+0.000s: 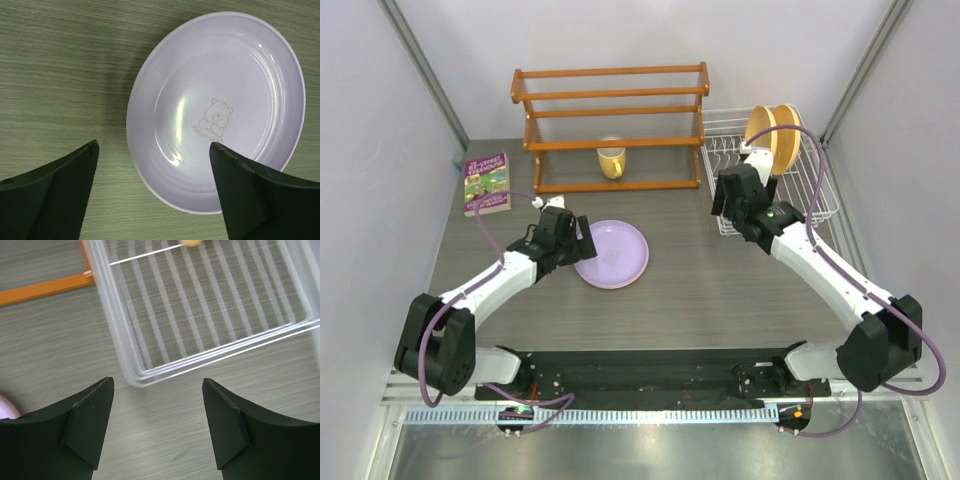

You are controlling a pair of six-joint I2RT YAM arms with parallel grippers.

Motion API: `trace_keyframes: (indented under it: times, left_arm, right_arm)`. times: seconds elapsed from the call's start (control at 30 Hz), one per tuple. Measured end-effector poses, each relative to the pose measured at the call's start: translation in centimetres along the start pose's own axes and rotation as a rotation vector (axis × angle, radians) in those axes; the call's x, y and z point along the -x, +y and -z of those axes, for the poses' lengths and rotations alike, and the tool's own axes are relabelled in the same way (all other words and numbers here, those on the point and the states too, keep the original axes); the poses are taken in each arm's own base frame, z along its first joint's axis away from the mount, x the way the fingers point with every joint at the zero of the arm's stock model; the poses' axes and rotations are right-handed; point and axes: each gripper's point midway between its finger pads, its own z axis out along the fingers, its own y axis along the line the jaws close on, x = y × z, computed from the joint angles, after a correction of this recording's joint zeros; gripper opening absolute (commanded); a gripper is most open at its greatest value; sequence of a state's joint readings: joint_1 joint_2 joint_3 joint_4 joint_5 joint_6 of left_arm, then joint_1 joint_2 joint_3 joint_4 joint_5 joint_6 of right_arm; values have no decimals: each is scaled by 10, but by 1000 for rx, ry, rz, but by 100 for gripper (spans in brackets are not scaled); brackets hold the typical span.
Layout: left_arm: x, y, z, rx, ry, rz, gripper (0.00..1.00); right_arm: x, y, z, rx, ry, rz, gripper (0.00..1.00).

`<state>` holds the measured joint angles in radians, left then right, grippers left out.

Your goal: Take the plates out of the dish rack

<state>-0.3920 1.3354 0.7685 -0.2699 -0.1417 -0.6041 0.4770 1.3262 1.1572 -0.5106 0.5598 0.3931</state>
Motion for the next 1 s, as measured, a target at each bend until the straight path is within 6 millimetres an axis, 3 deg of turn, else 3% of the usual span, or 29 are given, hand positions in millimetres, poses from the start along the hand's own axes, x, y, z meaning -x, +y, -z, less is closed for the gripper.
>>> trace_keyframes:
  times: [0.23,0.43,0.6,0.73,0.77,0.87,1.0]
  left_arm:
    - [11,-4,9,-22,-42,0,99]
    - [39,-24,27,-120,-152,7,99]
    - [49,-32,32,-162,-194,-15,99]
    - [52,-33,31,-166,-204,-34,99]
    - [52,-33,30,-167,-206,-36,99]
    - [51,-33,26,-163,-203,-50,99]
    - [46,-31,17,-148,-179,-67,99]
  right_arm:
    - [21,-56,-42,-250,-34,57,78]
    - [57,-85,-101,-383,-98,18,76]
    - [86,-78,-152,-378,-127,12,73]
    - [101,-63,-187,-368,-140,63,65]
    - [104,-61,-193,-369,-143,75,61]
    - [109,-59,-212,-398,-144,127,60]
    - [118,-64,-220,-468,-155,173,60]
